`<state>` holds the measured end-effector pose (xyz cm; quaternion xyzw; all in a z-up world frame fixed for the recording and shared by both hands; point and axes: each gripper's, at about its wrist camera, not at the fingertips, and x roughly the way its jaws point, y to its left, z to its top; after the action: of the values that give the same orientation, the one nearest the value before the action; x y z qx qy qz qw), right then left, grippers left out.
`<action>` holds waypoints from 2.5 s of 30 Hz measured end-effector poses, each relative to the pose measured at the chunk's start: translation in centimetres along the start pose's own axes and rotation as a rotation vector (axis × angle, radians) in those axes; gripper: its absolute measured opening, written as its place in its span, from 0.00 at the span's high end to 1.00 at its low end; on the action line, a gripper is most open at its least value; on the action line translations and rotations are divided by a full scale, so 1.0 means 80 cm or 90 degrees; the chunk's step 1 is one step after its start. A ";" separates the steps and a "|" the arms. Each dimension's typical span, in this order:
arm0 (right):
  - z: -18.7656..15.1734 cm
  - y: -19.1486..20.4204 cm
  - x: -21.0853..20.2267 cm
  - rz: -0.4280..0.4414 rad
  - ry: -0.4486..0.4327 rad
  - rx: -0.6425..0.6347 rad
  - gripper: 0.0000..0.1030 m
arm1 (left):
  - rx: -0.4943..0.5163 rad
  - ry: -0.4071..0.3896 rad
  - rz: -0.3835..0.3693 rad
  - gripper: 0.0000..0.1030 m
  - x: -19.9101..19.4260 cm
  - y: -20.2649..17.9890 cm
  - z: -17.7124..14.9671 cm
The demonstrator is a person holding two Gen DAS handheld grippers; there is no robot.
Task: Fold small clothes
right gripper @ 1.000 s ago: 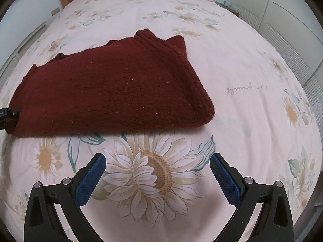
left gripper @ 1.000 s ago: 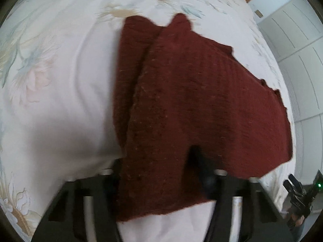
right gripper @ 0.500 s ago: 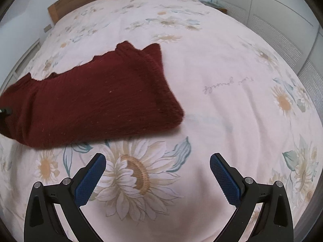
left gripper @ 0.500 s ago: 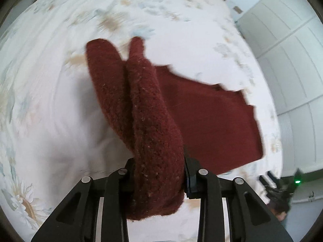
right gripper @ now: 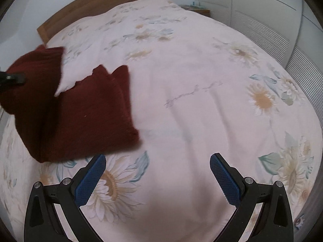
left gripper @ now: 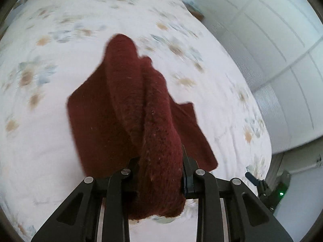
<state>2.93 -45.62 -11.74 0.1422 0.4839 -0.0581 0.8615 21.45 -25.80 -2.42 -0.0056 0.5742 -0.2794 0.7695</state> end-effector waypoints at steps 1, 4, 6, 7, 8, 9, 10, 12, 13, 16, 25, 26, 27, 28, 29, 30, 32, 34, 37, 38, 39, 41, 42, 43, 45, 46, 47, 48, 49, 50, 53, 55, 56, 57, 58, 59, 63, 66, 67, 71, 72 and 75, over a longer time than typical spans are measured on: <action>0.000 -0.003 -0.002 -0.002 0.000 0.002 0.00 | 0.008 0.009 0.008 0.78 0.014 -0.012 -0.001; -0.003 -0.013 -0.005 -0.009 0.005 0.009 0.00 | 0.006 0.035 0.044 0.78 0.070 -0.037 -0.009; -0.006 -0.021 -0.006 -0.012 0.011 0.015 0.00 | 0.025 0.045 0.085 0.78 0.103 -0.050 -0.018; -0.007 -0.025 -0.006 -0.013 0.013 0.017 0.00 | 0.029 0.048 0.099 0.78 0.117 -0.053 -0.021; -0.009 -0.028 -0.006 -0.017 0.016 0.019 0.00 | 0.035 0.049 0.110 0.77 0.124 -0.050 -0.029; -0.010 -0.032 -0.006 -0.021 0.020 0.021 0.00 | 0.038 0.049 0.117 0.76 0.128 -0.050 -0.033; -0.012 -0.036 -0.005 -0.022 0.023 0.024 0.00 | 0.040 0.047 0.124 0.74 0.131 -0.050 -0.037; -0.014 -0.042 -0.005 -0.023 0.026 0.031 0.00 | 0.039 0.038 0.136 0.73 0.130 -0.049 -0.043; -0.015 -0.044 -0.005 -0.022 0.028 0.034 0.00 | 0.039 0.031 0.143 0.71 0.130 -0.050 -0.044; -0.018 -0.049 -0.006 -0.022 0.028 0.039 0.00 | 0.030 0.028 0.144 0.65 0.123 -0.048 -0.045; -0.016 -0.044 -0.011 -0.008 0.023 0.036 0.00 | -0.013 0.016 0.085 0.26 0.068 -0.050 -0.040; -0.014 -0.041 -0.011 -0.008 0.024 0.032 0.00 | -0.012 0.010 0.086 0.19 0.060 -0.052 -0.040; -0.013 -0.038 -0.012 -0.007 0.025 0.026 0.00 | -0.009 -0.001 0.090 0.17 0.052 -0.051 -0.041; -0.011 -0.034 -0.012 -0.005 0.024 0.021 0.00 | -0.004 -0.014 0.098 0.09 0.042 -0.050 -0.042; -0.008 -0.030 -0.013 -0.003 0.023 0.016 0.00 | 0.000 -0.026 0.103 0.02 0.032 -0.048 -0.043; -0.004 -0.026 -0.014 0.001 0.022 0.010 0.00 | 0.002 -0.033 0.105 0.01 0.025 -0.046 -0.044; 0.007 -0.014 -0.018 0.012 0.019 -0.005 0.00 | 0.003 -0.044 0.108 0.01 0.010 -0.036 -0.048; 0.021 0.000 -0.020 0.019 0.024 -0.023 0.00 | 0.003 -0.045 0.115 0.01 -0.003 -0.021 -0.054; 0.047 0.026 -0.021 0.026 0.034 -0.059 0.00 | 0.000 -0.052 0.130 0.01 -0.022 0.008 -0.067; 0.057 0.036 -0.022 0.027 0.035 -0.073 0.00 | 0.000 -0.053 0.139 0.01 -0.026 0.018 -0.072; 0.069 0.048 -0.022 0.026 0.037 -0.088 0.00 | 0.001 -0.054 0.147 0.01 -0.029 0.025 -0.078; 0.093 0.074 -0.020 0.024 0.042 -0.115 0.00 | 0.003 -0.054 0.169 0.01 -0.036 0.045 -0.093; 0.102 0.083 -0.019 0.031 0.042 -0.125 0.00 | 0.003 -0.053 0.178 0.01 -0.037 0.054 -0.100; 0.113 0.094 -0.017 0.040 0.045 -0.136 0.01 | 0.003 -0.050 0.187 0.01 -0.038 0.063 -0.109; 0.137 0.124 -0.006 0.054 0.063 -0.165 0.06 | 0.000 -0.046 0.201 0.01 -0.037 0.078 -0.123; 0.143 0.135 -0.002 0.057 0.070 -0.175 0.11 | -0.010 -0.047 0.204 0.01 -0.037 0.087 -0.131; 0.152 0.149 0.004 0.061 0.079 -0.187 0.14 | -0.018 -0.047 0.200 0.01 -0.037 0.093 -0.137; 0.159 0.163 0.012 0.072 0.092 -0.195 0.19 | -0.025 -0.045 0.194 0.01 -0.036 0.098 -0.141; 0.164 0.174 0.020 0.084 0.107 -0.199 0.19 | -0.032 -0.043 0.185 0.01 -0.036 0.103 -0.146; 0.169 0.185 0.031 0.094 0.126 -0.201 0.20 | -0.037 -0.042 0.179 0.01 -0.036 0.107 -0.150; 0.172 0.215 0.071 0.063 0.178 -0.229 0.20 | -0.046 -0.043 0.172 0.01 -0.039 0.113 -0.157; 0.167 0.222 0.094 0.051 0.210 -0.231 0.21 | -0.047 -0.041 0.165 0.01 -0.040 0.116 -0.161; 0.163 0.222 0.102 0.053 0.223 -0.227 0.22 | -0.047 -0.041 0.160 0.01 -0.040 0.117 -0.163; 0.157 0.221 0.111 0.053 0.236 -0.224 0.23 | -0.048 -0.041 0.158 0.01 -0.040 0.118 -0.164; 0.150 0.220 0.119 0.045 0.248 -0.227 0.23 | -0.051 -0.043 0.158 0.01 -0.041 0.119 -0.166; 0.144 0.219 0.122 0.039 0.254 -0.233 0.25 | -0.054 -0.044 0.157 0.01 -0.042 0.121 -0.167; 0.132 0.198 0.118 0.072 0.249 -0.200 0.64 | -0.064 -0.044 0.157 0.01 -0.039 0.128 -0.167; 0.139 0.178 0.099 0.104 0.217 -0.168 0.77 | -0.066 -0.044 0.155 0.01 -0.038 0.129 -0.166; 0.141 0.172 0.092 0.111 0.209 -0.160 0.78 | -0.064 -0.044 0.155 0.01 -0.039 0.127 -0.166; 0.144 0.146 0.061 0.125 0.170 -0.143 0.80 | -0.059 -0.047 0.159 0.01 -0.037 0.122 -0.163; 0.144 0.142 0.057 0.125 0.167 -0.143 0.80 | -0.057 -0.047 0.159 0.01 -0.036 0.121 -0.162; 0.131 0.119 0.049 0.121 0.167 -0.137 0.81 | -0.053 -0.045 0.154 0.01 -0.033 0.115 -0.160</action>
<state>15.83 -39.57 -8.15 0.1007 0.5798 0.0945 0.8030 13.52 -12.90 -7.50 0.0217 0.5545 -0.1599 0.8164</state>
